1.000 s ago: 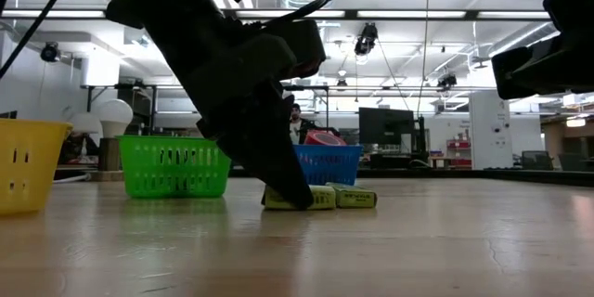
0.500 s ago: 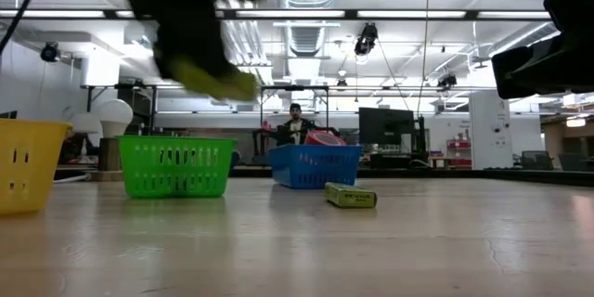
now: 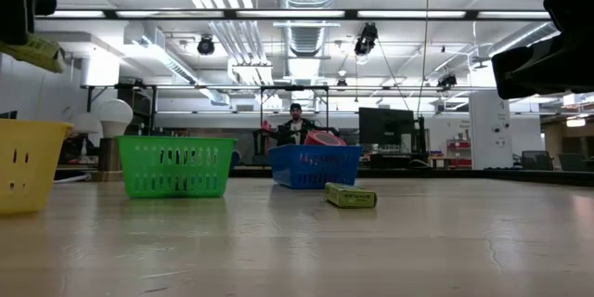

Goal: Pick and place Stapler, Stapler remover, tape
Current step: Put the bottom green staple box into the yellow basket, then put the green staple box into the yellow basket

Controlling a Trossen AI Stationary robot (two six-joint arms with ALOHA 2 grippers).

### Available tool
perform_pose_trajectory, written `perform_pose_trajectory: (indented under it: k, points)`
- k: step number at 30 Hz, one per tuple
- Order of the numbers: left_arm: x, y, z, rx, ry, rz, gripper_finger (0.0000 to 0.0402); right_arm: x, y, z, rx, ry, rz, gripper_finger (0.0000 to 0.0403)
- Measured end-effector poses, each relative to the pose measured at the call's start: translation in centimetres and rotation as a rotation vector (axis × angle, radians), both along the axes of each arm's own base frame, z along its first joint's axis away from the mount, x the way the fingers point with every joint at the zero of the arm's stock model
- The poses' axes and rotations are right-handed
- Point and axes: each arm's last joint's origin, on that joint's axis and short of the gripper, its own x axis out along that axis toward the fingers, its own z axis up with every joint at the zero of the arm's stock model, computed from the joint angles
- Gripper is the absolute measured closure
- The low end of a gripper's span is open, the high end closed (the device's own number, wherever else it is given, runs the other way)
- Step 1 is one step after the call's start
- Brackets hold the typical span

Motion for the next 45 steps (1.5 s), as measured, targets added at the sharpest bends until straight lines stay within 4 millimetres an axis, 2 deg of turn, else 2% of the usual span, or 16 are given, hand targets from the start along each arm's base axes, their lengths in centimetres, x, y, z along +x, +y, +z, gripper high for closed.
perform_pose_trajectory:
  k: [6, 10, 13, 19, 29, 34, 41, 45]
  points:
    - [0.1, -0.8, -1.1, 0.032, 0.021, 0.013, 0.0283, 0.0, 0.0, 0.0, 0.0, 0.0, 0.0, 0.0394]
    - [0.3, -1.3, -2.9, 0.012, 0.134, -0.014, 0.0282, 0.0, 0.0, 0.0, 0.0, 0.0, 0.0, 0.0394]
    - [0.1, -1.2, -4.4, 0.033, 0.205, -0.018, 0.0282, 0.0, 0.0, 0.0, 0.0, 0.0, 0.0, 0.0394]
    - [0.2, -0.8, -5.5, 0.049, 0.221, 0.068, 0.0271, 0.0, 0.0, 0.0, 0.0, 0.0, 0.0, 0.0394]
    - [0.4, -0.6, -4.8, 0.078, 0.188, 0.07, 0.0168, 0.0, 0.0, 0.0, 0.0, 0.0, 0.0, 0.0394]
    - [1.4, -0.4, -3.7, 0.102, 0.121, 0.038, 0.0155, 0.0, 0.0, 0.0, 0.0, -0.001, 0.0, 0.0394]
    - [5.3, -0.6, -0.9, 0.323, -0.283, -0.128, 0.0155, 0.0, 0.0, 0.0, 0.0, -0.001, 0.0, 0.0394]
    - [8.2, 0.7, -0.6, 0.367, -0.395, -0.186, 0.0154, 0.0, 0.0, 0.0, 0.0, -0.001, 0.0, 0.0394]
